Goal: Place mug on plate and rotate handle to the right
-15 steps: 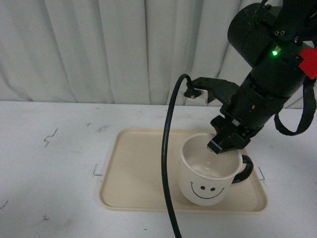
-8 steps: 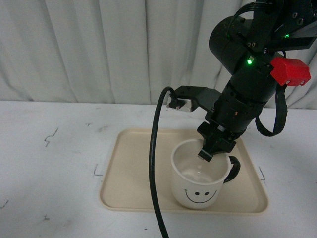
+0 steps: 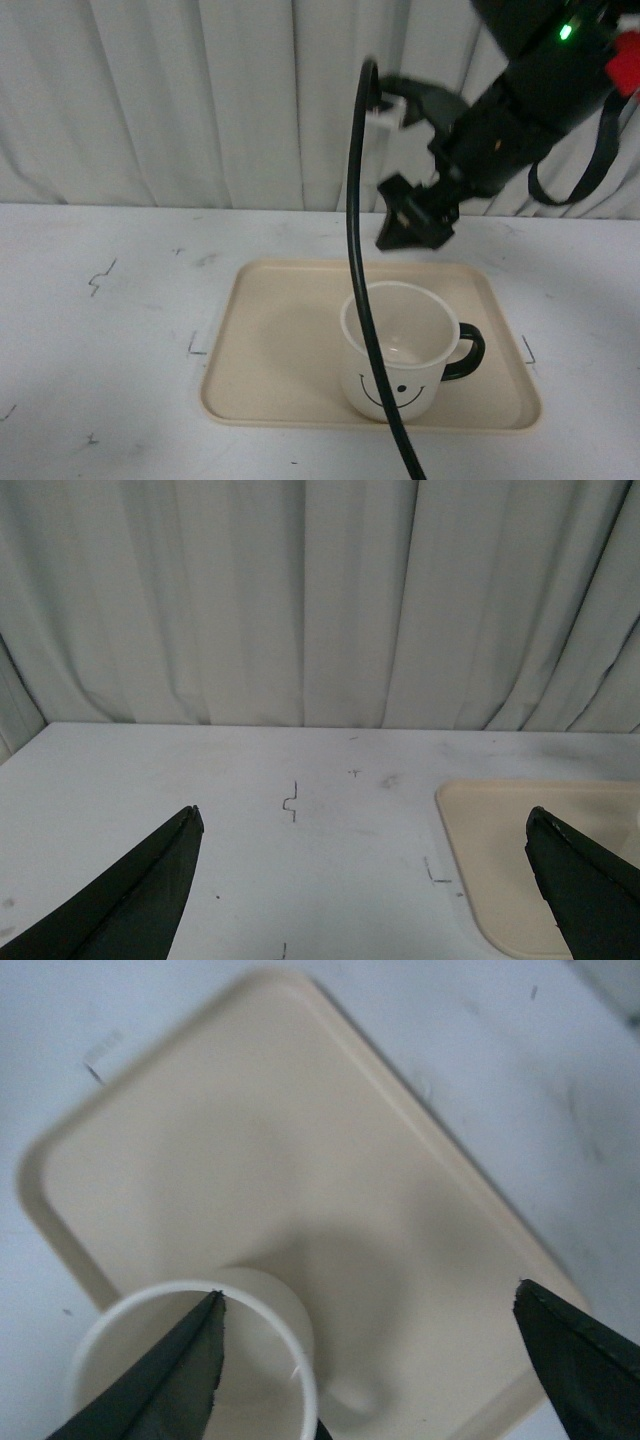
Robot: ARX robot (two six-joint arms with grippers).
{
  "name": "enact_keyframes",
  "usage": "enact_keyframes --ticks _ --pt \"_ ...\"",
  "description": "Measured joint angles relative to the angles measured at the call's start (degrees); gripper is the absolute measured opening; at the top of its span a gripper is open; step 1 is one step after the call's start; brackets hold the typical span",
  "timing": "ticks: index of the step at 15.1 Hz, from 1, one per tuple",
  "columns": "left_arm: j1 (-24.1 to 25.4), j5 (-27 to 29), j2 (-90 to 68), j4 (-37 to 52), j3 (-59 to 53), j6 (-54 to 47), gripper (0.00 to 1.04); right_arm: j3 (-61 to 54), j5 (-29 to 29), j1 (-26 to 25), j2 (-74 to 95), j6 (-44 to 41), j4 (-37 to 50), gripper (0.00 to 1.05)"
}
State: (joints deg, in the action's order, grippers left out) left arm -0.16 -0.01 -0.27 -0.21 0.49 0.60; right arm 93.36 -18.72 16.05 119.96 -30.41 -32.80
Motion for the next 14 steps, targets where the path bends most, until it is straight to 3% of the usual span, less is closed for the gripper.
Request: enact_keyframes --ticks 1,2,3,4,6,7,8,14 --pt "0.0 0.02 0.0 0.07 0.0 0.0 0.98 -6.21 5.49 1.25 -5.81 3.87 17.16 0.89" --pt "0.0 0.0 0.0 0.04 0.0 0.0 0.98 -20.06 20.61 1.7 -13.0 13.14 44.11 0.75" --pt "0.04 0.15 0.0 -0.07 0.0 0.0 0.98 -30.8 28.41 1.05 -16.81 19.56 59.1 0.64" --pt "0.11 0.15 0.0 0.02 0.0 0.0 0.98 -40.24 31.61 -1.25 -18.95 23.93 71.17 0.53" --pt "0.11 0.02 0.0 0.0 0.0 0.0 0.98 -57.7 30.91 -5.7 -25.99 28.48 89.55 0.24" --pt "0.11 0.04 0.0 0.0 0.0 0.0 0.98 -62.99 28.7 -5.99 -31.95 29.16 92.89 0.08" --pt "0.11 0.07 0.0 0.0 0.0 0.0 0.98 -67.38 27.12 -6.6 -35.43 29.38 93.29 0.02" --pt "0.11 0.0 0.0 0.02 0.0 0.0 0.98 -85.77 23.08 -12.15 -50.47 29.59 93.2 0.02"
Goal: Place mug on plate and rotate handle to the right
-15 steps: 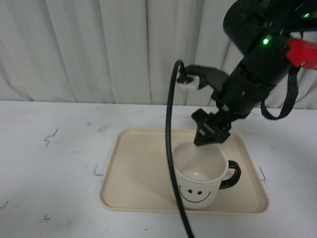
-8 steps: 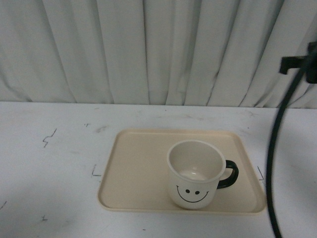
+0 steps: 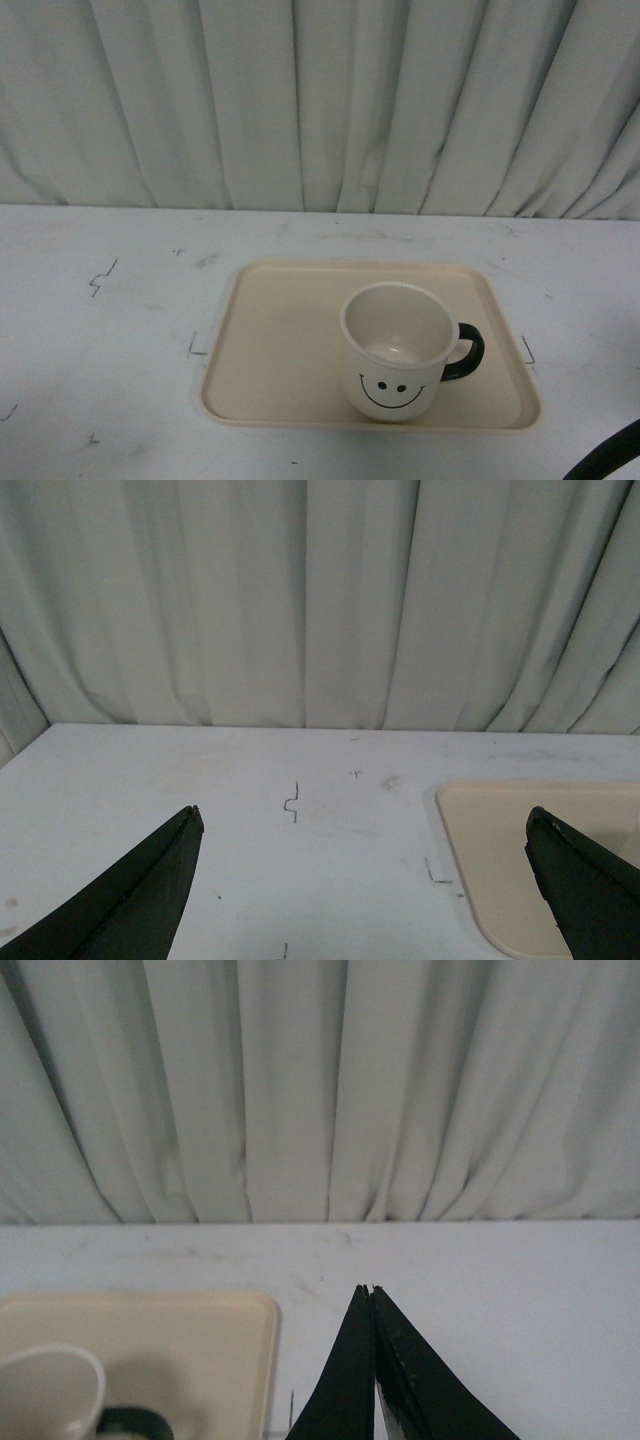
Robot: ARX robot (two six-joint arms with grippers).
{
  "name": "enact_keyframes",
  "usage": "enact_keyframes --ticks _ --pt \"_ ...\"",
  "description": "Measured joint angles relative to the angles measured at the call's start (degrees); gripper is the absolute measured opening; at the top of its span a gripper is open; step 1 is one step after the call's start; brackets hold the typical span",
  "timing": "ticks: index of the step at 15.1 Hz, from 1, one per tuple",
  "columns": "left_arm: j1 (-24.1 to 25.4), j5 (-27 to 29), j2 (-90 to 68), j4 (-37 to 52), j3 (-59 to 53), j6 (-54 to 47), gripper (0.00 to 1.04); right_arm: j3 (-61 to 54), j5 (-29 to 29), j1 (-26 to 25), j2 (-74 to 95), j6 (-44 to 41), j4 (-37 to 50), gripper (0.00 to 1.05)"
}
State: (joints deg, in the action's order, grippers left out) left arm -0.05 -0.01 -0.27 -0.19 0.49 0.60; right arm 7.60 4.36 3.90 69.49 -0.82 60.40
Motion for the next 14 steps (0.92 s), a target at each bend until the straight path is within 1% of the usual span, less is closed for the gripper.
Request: enact_keyframes --ticks 1,2,5,10,14 --pt "0.0 0.02 0.0 -0.02 0.0 0.0 0.98 -1.97 -3.54 -2.51 -3.65 -0.02 -2.47 0.02" --pt "0.0 0.09 0.0 -0.02 0.0 0.0 0.98 -2.4 -3.8 -3.78 -6.95 0.0 -3.76 0.02" --pt "0.0 0.02 0.0 -0.02 0.0 0.0 0.98 -5.46 -4.22 -3.91 -18.16 0.02 -12.44 0.02" --pt "0.0 0.02 0.0 -0.02 0.0 0.0 0.98 -6.03 -4.24 -3.91 -24.41 0.02 -17.11 0.02" --pt "0.0 0.02 0.0 -0.02 0.0 0.0 0.98 -6.93 -4.24 -3.91 -35.69 0.02 -27.23 0.02"
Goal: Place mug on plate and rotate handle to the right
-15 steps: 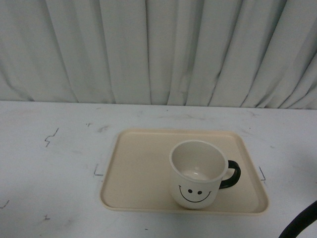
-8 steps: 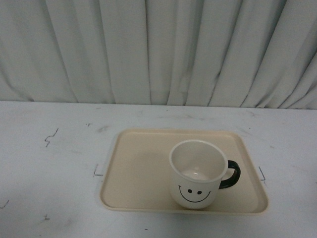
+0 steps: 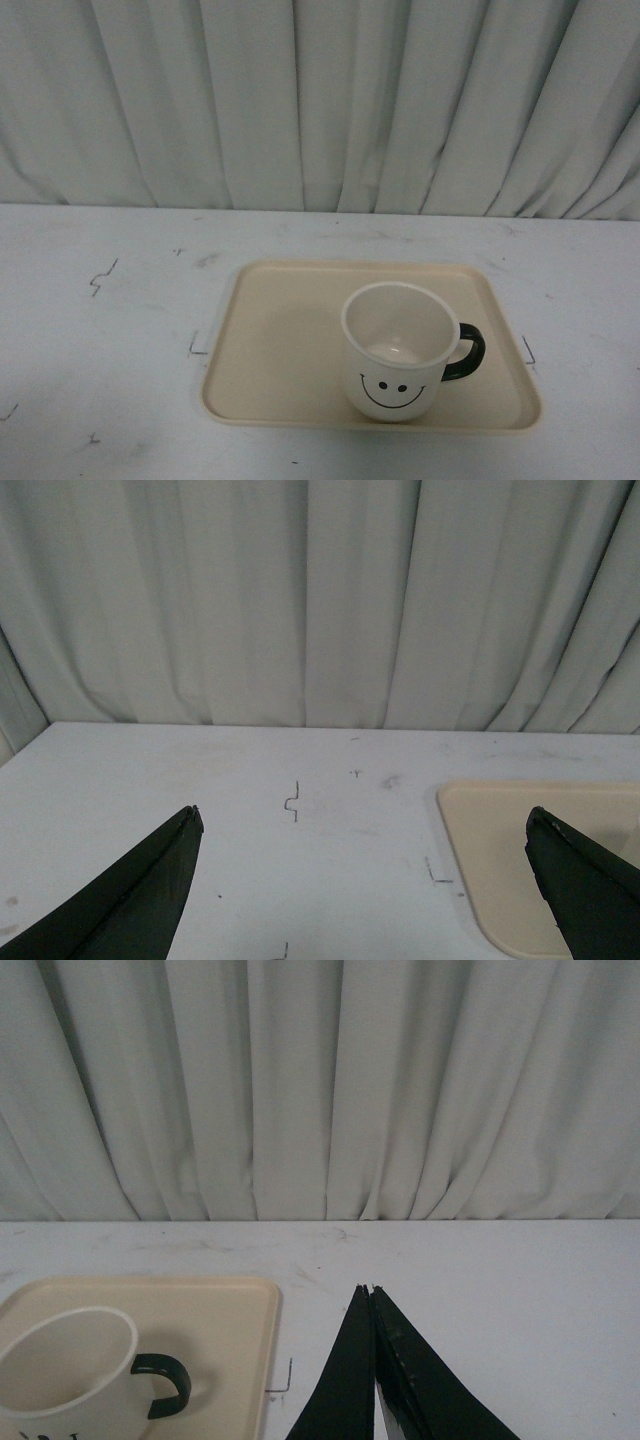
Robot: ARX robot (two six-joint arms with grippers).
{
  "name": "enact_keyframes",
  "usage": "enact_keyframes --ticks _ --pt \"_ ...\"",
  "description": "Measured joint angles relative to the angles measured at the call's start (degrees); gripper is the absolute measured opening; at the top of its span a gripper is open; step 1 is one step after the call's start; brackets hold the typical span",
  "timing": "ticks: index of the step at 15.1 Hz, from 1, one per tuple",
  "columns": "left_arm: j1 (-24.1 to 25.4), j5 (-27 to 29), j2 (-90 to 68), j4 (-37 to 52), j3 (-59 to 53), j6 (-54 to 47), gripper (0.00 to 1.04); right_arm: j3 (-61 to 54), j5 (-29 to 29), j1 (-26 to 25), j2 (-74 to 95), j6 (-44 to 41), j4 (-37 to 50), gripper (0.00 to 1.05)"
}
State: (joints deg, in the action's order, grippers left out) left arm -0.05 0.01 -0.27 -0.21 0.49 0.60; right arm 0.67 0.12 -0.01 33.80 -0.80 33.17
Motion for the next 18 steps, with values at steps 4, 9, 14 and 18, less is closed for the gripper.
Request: enact_keyframes --ticks 4,9,14,18 --pt "0.0 0.0 0.0 0.0 0.0 0.0 0.98 0.0 0.0 0.0 -10.05 0.0 -9.46 0.02" --pt "0.0 0.0 0.0 0.0 0.0 0.0 0.98 -0.02 0.0 0.0 -18.34 0.0 -17.62 0.02" --pt "0.0 0.0 0.0 0.0 0.0 0.0 0.98 0.0 0.0 0.0 -24.7 0.0 -24.52 0.02" --pt "0.0 -0.02 0.0 0.0 0.0 0.0 0.98 0.0 -0.13 0.0 -33.62 -0.02 -33.29 0.02"
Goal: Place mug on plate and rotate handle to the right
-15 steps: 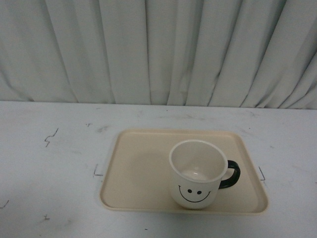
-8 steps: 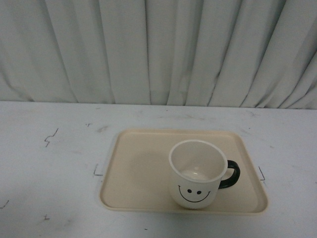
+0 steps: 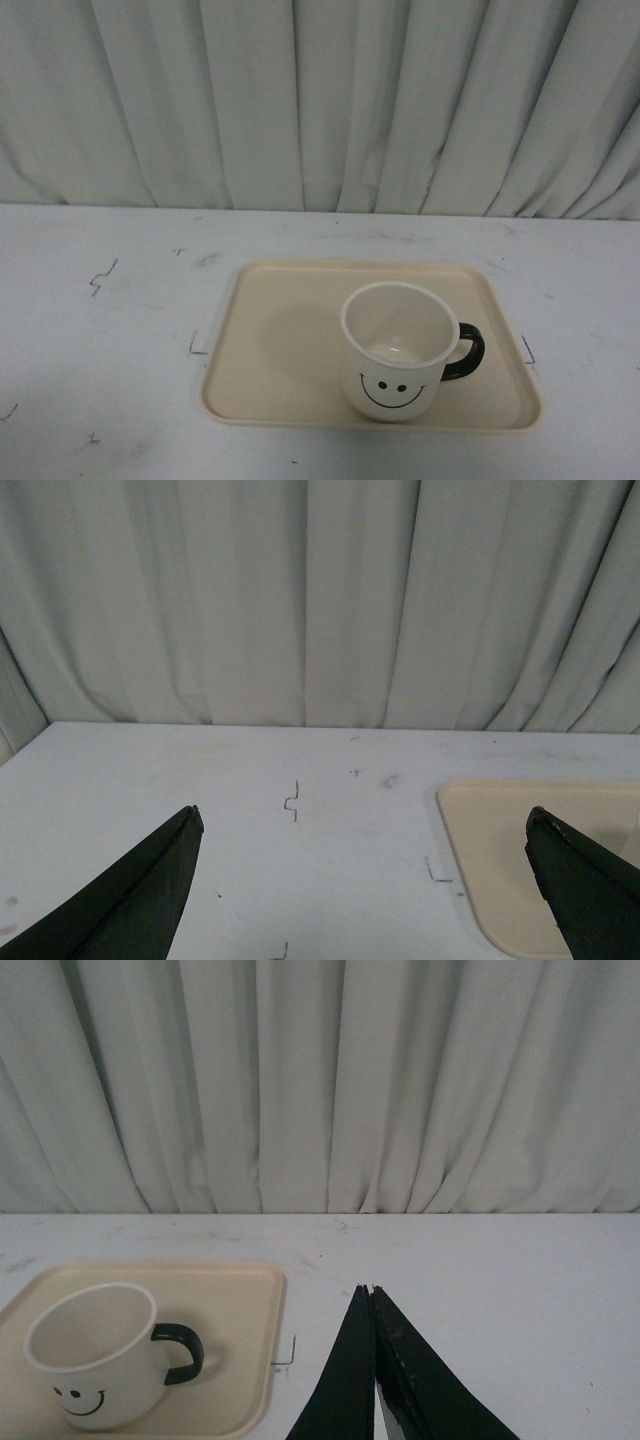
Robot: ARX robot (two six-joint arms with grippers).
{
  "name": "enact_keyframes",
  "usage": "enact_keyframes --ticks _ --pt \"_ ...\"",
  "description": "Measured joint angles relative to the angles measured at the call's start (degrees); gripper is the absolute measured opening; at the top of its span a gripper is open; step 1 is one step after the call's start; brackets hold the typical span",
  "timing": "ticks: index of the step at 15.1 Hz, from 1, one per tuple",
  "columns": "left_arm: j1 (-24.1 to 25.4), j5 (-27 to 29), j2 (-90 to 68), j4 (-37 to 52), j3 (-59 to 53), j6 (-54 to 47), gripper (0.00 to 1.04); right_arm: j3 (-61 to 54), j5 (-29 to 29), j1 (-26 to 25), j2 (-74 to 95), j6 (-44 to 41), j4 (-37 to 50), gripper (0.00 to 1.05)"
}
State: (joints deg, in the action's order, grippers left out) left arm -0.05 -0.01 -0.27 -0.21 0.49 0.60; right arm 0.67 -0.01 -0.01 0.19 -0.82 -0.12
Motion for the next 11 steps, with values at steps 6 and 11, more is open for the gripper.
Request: enact_keyframes --ticks 6,11 --pt "0.0 0.02 0.0 0.02 0.0 0.0 0.98 0.0 0.0 0.0 -0.04 0.0 -0.07 0.56" --pt "0.0 0.02 0.0 0.0 0.0 0.0 0.98 0.0 0.02 0.0 -0.04 0.09 -0.07 0.98"
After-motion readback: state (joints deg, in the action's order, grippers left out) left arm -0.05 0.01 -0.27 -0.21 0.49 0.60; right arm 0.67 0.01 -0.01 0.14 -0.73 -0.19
